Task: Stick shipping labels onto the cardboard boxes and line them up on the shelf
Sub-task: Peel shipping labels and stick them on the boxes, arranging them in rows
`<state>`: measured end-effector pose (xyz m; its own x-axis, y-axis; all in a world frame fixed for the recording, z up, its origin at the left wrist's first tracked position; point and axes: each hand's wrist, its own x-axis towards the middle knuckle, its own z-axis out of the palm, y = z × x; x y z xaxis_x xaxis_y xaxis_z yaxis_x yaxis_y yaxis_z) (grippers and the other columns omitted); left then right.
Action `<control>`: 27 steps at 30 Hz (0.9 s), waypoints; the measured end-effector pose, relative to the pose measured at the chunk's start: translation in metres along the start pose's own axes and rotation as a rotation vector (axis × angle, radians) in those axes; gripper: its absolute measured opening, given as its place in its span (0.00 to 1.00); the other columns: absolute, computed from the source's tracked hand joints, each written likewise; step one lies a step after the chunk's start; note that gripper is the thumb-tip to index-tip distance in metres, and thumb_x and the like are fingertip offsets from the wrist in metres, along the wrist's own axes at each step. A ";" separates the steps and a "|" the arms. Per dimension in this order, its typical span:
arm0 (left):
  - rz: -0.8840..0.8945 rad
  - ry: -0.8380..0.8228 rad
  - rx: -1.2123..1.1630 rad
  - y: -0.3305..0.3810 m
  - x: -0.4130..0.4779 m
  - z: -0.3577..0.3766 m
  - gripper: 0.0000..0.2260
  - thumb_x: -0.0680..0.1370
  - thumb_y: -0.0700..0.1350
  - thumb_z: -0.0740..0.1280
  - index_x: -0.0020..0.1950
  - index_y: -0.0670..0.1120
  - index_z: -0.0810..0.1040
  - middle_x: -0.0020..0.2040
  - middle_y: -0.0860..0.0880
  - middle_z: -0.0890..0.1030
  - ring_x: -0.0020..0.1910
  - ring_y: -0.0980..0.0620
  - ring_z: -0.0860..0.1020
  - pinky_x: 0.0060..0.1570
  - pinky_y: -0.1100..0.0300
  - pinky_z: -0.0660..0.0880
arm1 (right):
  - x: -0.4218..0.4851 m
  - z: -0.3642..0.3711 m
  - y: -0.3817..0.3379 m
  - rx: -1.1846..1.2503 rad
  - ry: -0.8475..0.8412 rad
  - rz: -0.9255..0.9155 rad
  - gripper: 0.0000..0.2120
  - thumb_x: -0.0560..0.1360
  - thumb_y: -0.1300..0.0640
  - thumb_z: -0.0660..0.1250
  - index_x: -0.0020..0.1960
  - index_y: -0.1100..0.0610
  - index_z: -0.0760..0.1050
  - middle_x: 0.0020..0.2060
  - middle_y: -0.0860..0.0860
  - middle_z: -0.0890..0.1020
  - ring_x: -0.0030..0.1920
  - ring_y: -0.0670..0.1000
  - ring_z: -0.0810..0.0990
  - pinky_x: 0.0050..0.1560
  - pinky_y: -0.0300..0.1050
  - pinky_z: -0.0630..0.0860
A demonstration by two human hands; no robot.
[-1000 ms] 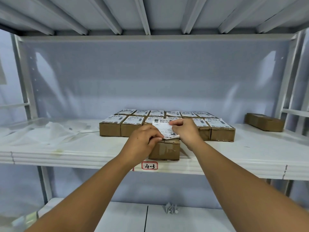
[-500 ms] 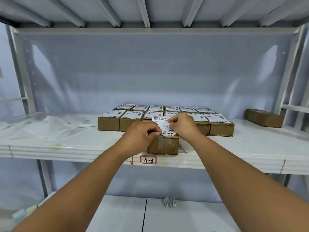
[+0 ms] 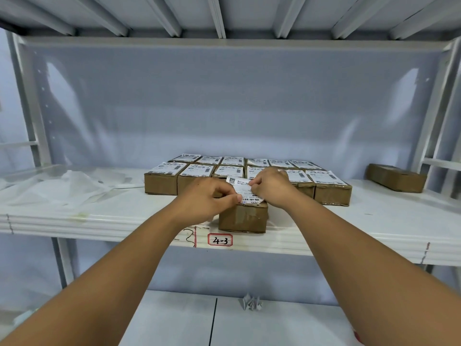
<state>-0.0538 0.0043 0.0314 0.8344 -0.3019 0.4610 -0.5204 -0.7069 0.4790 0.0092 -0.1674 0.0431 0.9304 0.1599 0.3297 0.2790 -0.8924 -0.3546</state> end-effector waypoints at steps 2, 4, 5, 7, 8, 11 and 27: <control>-0.017 -0.017 -0.075 0.001 0.005 -0.001 0.11 0.77 0.53 0.65 0.41 0.49 0.84 0.44 0.52 0.84 0.43 0.57 0.79 0.45 0.54 0.74 | 0.000 0.001 0.002 0.033 -0.030 -0.022 0.14 0.77 0.61 0.58 0.56 0.64 0.79 0.59 0.58 0.79 0.59 0.52 0.72 0.73 0.49 0.51; -0.052 -0.054 -0.256 0.002 0.013 -0.001 0.12 0.78 0.50 0.65 0.38 0.48 0.84 0.42 0.53 0.85 0.44 0.57 0.81 0.53 0.56 0.74 | -0.002 0.003 0.005 0.111 -0.058 -0.035 0.15 0.78 0.61 0.57 0.57 0.66 0.78 0.57 0.60 0.80 0.42 0.48 0.73 0.65 0.45 0.61; -0.069 -0.061 -0.311 0.002 0.018 -0.001 0.13 0.78 0.49 0.65 0.37 0.48 0.84 0.41 0.53 0.85 0.43 0.59 0.80 0.54 0.58 0.73 | -0.002 0.003 0.007 0.156 -0.064 -0.038 0.15 0.78 0.61 0.57 0.57 0.64 0.78 0.56 0.58 0.81 0.38 0.46 0.71 0.56 0.41 0.65; -0.078 -0.075 -0.274 0.001 0.030 0.000 0.12 0.78 0.49 0.65 0.38 0.50 0.84 0.41 0.54 0.84 0.42 0.60 0.79 0.53 0.59 0.73 | -0.001 0.004 0.012 0.247 -0.058 -0.018 0.15 0.78 0.59 0.59 0.58 0.57 0.80 0.50 0.48 0.83 0.41 0.44 0.74 0.44 0.35 0.65; -0.077 -0.099 -0.200 0.000 0.036 0.001 0.10 0.78 0.48 0.65 0.41 0.50 0.84 0.43 0.55 0.84 0.44 0.59 0.79 0.53 0.60 0.73 | -0.001 0.004 0.014 0.280 -0.054 -0.006 0.15 0.78 0.58 0.59 0.60 0.54 0.80 0.48 0.45 0.83 0.45 0.44 0.76 0.44 0.34 0.66; -0.097 -0.202 -0.015 -0.001 0.051 0.007 0.08 0.79 0.46 0.65 0.55 0.51 0.82 0.54 0.52 0.82 0.53 0.55 0.78 0.53 0.62 0.70 | -0.003 0.008 0.019 0.363 -0.053 0.015 0.15 0.79 0.55 0.58 0.62 0.50 0.78 0.50 0.45 0.83 0.48 0.47 0.79 0.46 0.36 0.69; -0.218 -0.486 -0.121 -0.016 0.051 0.008 0.41 0.69 0.66 0.63 0.77 0.57 0.50 0.77 0.58 0.48 0.76 0.57 0.48 0.72 0.55 0.48 | -0.017 0.012 0.038 0.786 -0.366 -0.028 0.29 0.75 0.48 0.66 0.73 0.43 0.61 0.75 0.40 0.57 0.74 0.46 0.56 0.69 0.42 0.56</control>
<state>-0.0015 -0.0051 0.0415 0.8981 -0.4376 -0.0430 -0.3191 -0.7159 0.6210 0.0069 -0.1990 0.0138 0.9010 0.4239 0.0927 0.2605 -0.3575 -0.8968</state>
